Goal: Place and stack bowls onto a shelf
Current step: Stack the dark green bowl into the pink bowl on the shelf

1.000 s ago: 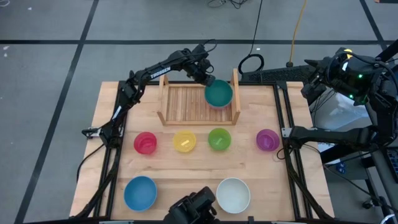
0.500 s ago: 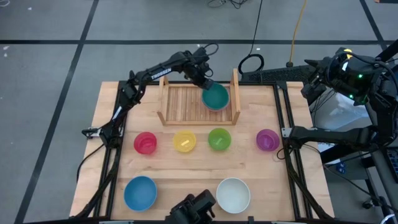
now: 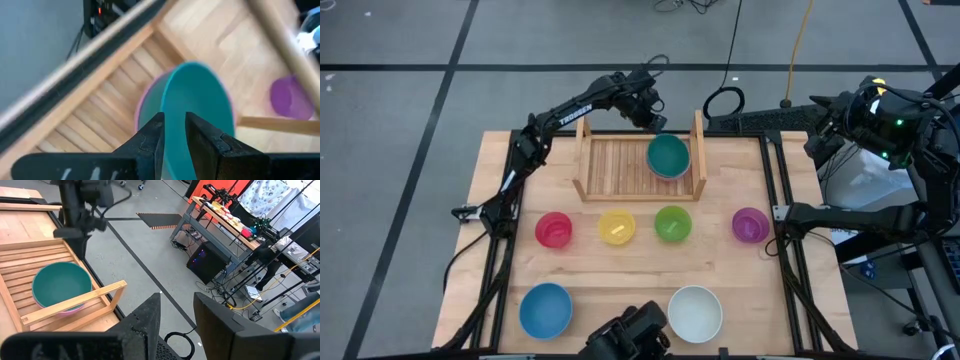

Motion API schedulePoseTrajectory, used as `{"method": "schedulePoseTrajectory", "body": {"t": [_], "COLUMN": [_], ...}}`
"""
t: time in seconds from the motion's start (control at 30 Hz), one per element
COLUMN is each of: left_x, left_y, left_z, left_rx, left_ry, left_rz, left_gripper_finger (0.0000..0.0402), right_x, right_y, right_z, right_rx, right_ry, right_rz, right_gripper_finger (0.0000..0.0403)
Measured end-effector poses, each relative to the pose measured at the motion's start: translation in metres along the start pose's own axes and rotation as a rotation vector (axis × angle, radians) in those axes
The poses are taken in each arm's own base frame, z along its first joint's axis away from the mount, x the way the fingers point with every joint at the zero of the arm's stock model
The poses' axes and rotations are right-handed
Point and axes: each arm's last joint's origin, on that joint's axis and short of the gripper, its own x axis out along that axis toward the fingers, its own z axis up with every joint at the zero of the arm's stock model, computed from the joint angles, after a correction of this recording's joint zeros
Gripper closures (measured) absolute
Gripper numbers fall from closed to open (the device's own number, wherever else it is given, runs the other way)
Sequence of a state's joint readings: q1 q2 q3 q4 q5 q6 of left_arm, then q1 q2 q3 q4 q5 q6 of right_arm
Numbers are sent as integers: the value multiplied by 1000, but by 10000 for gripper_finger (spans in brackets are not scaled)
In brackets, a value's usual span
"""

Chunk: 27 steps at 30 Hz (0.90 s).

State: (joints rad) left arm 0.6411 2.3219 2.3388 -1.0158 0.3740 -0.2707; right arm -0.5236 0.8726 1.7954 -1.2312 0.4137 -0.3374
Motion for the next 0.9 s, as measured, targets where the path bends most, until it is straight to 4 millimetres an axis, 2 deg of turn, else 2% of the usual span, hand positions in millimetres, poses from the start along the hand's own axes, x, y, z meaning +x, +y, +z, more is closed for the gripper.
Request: {"method": "schedulePoseTrajectory", "body": {"t": [0.13,0.4,0.73,0.8,0.9], "left_x": [-15,-10,-9,-9,-9], "left_y": [-11,-33,-33,-33,-33], "left_z": [0,-13,-19,-19,-19], "left_rx": [29,115,82,79,91], "left_ry": [-23,54,98,97,98], "left_rz": [-35,-61,7,7,7], "left_gripper_finger": [320,321,322,330,371], "right_x": [0,0,0,0,0], "right_y": [0,0,0,0,0], "right_z": [0,0,0,0,0], "right_rx": [0,0,0,0,0], "right_ry": [0,0,0,0,0], "right_rz": [0,0,0,0,0], "right_gripper_finger": [293,293,293,293,293]}}
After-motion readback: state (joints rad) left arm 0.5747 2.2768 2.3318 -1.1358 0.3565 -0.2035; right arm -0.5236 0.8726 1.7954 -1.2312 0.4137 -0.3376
